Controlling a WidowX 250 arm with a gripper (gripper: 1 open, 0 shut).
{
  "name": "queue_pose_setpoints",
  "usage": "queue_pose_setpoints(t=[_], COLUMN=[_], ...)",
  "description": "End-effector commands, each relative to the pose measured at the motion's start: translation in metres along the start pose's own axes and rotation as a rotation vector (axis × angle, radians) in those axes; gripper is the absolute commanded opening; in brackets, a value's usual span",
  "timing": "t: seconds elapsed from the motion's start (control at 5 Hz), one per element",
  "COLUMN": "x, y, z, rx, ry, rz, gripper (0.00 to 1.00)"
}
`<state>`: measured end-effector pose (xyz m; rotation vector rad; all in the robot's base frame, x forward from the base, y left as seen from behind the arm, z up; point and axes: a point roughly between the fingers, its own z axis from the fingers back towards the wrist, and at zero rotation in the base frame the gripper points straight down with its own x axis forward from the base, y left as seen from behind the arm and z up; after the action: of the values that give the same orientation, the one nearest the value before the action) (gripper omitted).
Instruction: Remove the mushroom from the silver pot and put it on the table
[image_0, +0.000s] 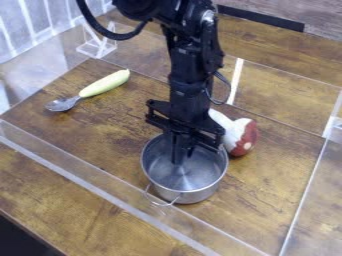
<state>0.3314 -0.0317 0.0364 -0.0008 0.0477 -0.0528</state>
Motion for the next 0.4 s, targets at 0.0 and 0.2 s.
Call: queue_pose_setpoints(t=[0.0,0.2], x=[0.0044,0.0021], y=[0.0107,0.0149], z=[0.0176,0.0147], rx=[0.009,0.019], ry=[-0.064,-0.067], rz=[-0.004,-0.014], gripper=[1.0,0.0])
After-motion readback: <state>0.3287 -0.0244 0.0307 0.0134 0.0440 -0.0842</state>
